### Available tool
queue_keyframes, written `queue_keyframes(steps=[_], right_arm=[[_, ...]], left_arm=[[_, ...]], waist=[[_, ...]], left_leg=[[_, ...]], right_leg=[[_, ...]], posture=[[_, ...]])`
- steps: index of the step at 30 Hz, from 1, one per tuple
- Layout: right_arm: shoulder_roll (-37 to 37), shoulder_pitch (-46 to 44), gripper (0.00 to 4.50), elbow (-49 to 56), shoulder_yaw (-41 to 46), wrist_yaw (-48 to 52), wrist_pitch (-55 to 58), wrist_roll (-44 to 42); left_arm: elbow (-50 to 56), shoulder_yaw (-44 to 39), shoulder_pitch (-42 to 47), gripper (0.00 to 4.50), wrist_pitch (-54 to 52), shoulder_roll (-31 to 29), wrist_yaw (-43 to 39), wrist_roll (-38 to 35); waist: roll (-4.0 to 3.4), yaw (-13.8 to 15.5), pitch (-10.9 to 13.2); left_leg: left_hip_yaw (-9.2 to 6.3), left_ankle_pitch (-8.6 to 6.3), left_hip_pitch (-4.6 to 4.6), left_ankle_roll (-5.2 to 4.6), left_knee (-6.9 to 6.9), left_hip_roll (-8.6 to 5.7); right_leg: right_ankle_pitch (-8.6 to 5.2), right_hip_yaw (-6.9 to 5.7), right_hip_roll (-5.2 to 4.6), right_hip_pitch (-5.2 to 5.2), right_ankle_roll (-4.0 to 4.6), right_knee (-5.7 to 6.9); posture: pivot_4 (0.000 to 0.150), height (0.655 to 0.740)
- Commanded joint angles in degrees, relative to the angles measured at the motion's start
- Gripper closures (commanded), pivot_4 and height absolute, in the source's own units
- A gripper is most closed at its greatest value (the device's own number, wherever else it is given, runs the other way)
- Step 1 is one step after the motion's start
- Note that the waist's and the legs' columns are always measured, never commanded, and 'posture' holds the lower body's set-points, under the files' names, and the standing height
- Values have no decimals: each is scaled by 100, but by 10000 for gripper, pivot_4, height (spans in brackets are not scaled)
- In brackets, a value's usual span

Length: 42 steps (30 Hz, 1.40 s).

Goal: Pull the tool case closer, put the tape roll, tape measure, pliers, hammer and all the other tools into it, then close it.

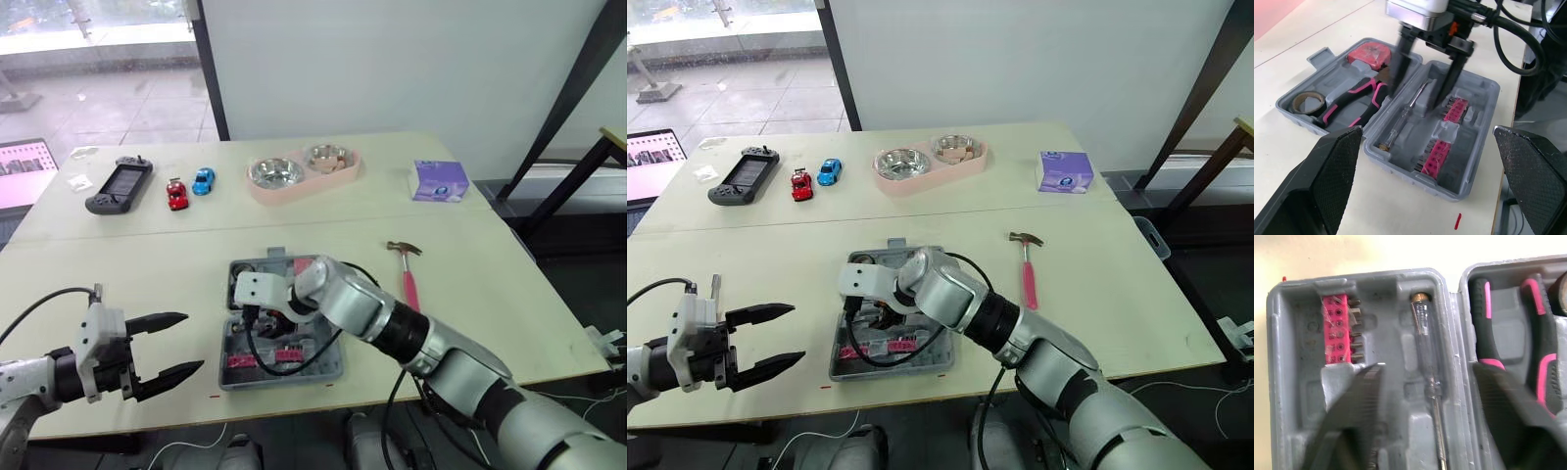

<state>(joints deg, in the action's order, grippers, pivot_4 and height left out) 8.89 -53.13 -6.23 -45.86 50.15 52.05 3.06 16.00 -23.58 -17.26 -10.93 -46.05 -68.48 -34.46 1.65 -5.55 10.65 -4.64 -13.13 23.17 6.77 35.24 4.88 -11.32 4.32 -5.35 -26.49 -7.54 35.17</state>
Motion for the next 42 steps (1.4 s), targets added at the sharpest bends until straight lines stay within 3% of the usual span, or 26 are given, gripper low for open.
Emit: queue_keyframes(steps=[1, 2, 23, 28, 35, 38, 42], right_arm=[[-64, 117, 40277, 231, 342, -222, -140, 5], [-67, 164, 44715, 205, 349, -246, -164, 13], [-174, 780, 44715, -693, 115, -433, -296, 207], [-174, 879, 44715, -768, 16, -337, -352, 297], [-417, 825, 44715, -789, 573, -529, -1289, 275], [-438, 856, 44715, -419, 975, -410, -2238, 42], [-352, 846, 44715, 254, 1638, -310, -2588, -374]], left_arm=[[124, -170, 14, 0, -20, -44, 17, -84], [125, -165, 22, 0, -28, -47, 19, -86], [193, -187, 55, 0, -148, -68, 24, -92], [175, -202, 59, 0, -134, -71, 13, -81], [129, -220, 119, 0, -118, -59, 50, -72], [72, -226, 163, 0, -110, -41, 65, -76], [-44, -350, 189, 0, -148, 18, 112, -180]], waist=[[0, 1, 0], [0, 1, 0], [4, -3, -3], [8, -9, -6], [23, -31, -16], [22, -31, -15], [23, -13, -14]], left_leg=[[0, 0, 0, 0, 0, 0], [0, 0, 0, 0, 1, 0], [-1, 1, -18, 1, 0, 0], [-1, 0, -73, 2, -9, 0], [-1, 0, -81, 2, -9, 0], [-1, 0, -77, 2, -9, 0], [-1, 0, -70, 2, -11, 0]], right_leg=[[0, 0, 0, 0, 0, 0], [0, 0, 0, 0, 0, 0], [0, 1, 1, 17, 0, 1], [-15, 2, 1, 65, -18, -1], [-17, 2, 1, 74, -19, -5], [-17, 2, 2, 71, -19, -5], [-17, 2, 2, 66, -20, -6]], posture=[[1500, 7387], [1500, 7387], [1500, 7387], [1500, 7387], [1500, 7387], [1500, 7387], [1500, 7387]])
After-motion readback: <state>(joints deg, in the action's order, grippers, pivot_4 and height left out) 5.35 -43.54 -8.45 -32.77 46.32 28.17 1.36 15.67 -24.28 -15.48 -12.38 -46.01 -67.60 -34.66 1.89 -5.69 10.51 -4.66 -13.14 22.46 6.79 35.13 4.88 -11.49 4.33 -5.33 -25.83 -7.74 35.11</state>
